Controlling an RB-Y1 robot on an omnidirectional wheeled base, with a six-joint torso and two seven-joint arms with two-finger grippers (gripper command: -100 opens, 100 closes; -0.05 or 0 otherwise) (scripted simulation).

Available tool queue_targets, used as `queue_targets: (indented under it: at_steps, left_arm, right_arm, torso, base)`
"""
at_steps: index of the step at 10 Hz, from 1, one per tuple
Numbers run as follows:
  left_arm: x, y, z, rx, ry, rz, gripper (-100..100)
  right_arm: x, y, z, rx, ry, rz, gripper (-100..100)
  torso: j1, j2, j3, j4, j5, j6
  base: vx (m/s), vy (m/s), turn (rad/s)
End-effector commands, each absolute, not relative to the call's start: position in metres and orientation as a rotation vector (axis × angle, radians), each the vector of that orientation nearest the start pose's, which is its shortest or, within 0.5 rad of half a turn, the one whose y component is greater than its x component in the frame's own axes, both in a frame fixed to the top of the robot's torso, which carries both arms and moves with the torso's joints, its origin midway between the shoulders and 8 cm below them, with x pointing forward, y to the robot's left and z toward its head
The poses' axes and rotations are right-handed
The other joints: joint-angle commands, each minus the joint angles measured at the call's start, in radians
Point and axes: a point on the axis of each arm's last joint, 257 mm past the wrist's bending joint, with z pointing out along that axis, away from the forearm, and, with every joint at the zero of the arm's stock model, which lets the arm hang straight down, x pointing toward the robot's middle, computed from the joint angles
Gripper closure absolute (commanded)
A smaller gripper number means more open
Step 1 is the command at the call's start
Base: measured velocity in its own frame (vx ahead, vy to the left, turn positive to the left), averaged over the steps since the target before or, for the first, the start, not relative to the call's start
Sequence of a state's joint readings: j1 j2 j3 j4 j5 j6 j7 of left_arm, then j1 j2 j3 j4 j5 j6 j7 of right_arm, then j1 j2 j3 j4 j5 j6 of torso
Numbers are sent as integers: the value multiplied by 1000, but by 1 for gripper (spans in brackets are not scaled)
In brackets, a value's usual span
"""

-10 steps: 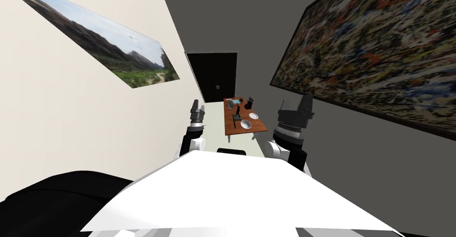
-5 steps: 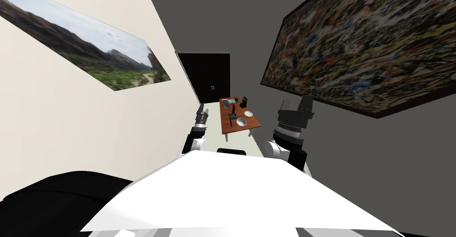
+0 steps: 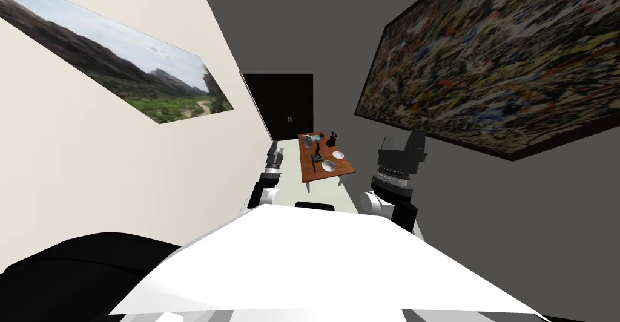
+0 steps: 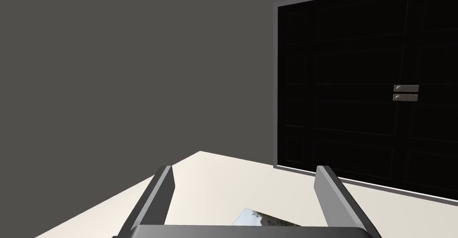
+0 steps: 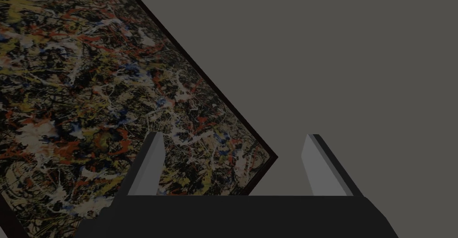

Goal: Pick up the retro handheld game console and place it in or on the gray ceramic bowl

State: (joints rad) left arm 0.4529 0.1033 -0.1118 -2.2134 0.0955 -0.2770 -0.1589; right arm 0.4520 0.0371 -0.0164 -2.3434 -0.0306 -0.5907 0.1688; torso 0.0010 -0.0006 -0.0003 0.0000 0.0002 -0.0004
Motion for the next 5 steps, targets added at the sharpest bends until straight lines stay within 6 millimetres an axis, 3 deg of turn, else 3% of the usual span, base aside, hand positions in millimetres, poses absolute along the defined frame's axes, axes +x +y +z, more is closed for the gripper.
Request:
queue_targets:
  at_steps: [1, 3, 5]
  left_arm:
    - [396, 239, -42, -770, 895, -1280, -100]
    - [396, 239, -42, -770, 895, -1280, -100]
    - [410, 216, -73, -841, 982, -1345, -100]
  right_arm:
    - [312, -281, 82, 492, 457, 1196, 0]
    - [312, -281, 82, 492, 457, 1197, 0]
    - [312, -281, 82, 492, 457, 1197, 0]
  torso:
    - [0, 0, 0, 0, 0, 0]
    - [0, 1, 0, 0, 0, 0]
    - [-3, 3, 1, 0, -1, 1]
  base:
    - [-11, -6, -34]
    - [-3, -1, -9]
    - [-40, -38, -230]
